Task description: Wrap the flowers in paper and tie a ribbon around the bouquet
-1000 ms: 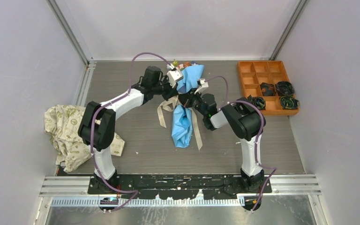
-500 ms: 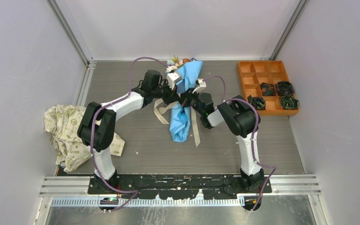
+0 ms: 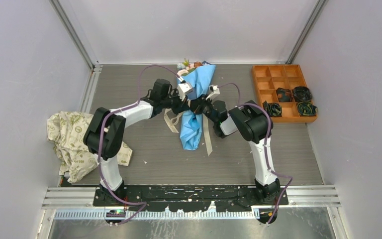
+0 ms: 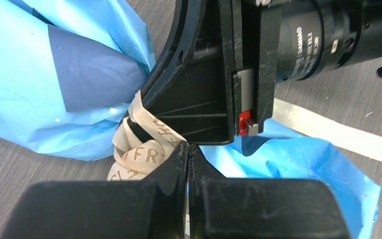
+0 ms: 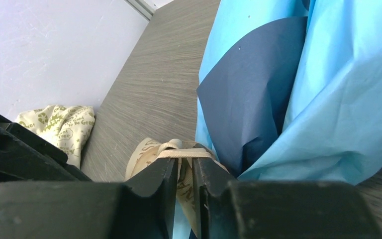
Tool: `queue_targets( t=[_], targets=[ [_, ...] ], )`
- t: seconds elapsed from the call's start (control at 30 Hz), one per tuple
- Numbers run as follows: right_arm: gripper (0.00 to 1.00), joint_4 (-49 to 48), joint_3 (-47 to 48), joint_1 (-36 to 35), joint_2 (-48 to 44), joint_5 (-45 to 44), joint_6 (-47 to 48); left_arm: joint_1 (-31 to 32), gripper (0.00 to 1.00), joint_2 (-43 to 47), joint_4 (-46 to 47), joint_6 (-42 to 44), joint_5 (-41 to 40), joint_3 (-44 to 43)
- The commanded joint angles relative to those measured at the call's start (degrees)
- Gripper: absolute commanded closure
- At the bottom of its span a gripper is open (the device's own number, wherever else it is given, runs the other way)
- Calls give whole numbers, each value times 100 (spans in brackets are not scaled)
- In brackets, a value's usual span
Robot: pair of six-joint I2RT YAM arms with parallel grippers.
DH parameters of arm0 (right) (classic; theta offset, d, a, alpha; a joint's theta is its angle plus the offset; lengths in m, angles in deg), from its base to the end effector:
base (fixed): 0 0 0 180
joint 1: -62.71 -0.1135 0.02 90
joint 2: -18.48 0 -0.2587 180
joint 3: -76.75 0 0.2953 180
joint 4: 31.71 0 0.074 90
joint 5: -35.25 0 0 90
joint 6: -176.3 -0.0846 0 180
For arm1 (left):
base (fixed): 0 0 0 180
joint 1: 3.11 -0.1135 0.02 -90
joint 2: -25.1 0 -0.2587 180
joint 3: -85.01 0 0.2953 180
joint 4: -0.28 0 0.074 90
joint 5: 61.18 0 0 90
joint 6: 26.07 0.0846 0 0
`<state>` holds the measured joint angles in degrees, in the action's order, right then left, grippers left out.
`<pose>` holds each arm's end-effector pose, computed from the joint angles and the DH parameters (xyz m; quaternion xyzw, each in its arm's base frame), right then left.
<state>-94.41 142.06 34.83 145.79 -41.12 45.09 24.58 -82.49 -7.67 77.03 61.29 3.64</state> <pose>0.4076 0.2382 0.0604 -0.0029 0.7029 0.4692 0.5345 0.4069 -0.2648 0.1480 0.4183 0.7496 -0.3021 0.4145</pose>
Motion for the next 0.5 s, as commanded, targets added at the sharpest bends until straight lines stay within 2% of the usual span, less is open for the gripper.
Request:
queue_targets(
  t=[0.0,0.2,0.47],
  targets=[
    [76,281,-145,56,-496,-54,3,9,100,-43,413,775,102,191],
    [73,1069,-502,91,-1008,68,-482,14,100,-79,658,984,230,291],
    [68,3309,-774,136,-2258,513,-327,6,100,-148,785,1293,269,391]
  ],
)
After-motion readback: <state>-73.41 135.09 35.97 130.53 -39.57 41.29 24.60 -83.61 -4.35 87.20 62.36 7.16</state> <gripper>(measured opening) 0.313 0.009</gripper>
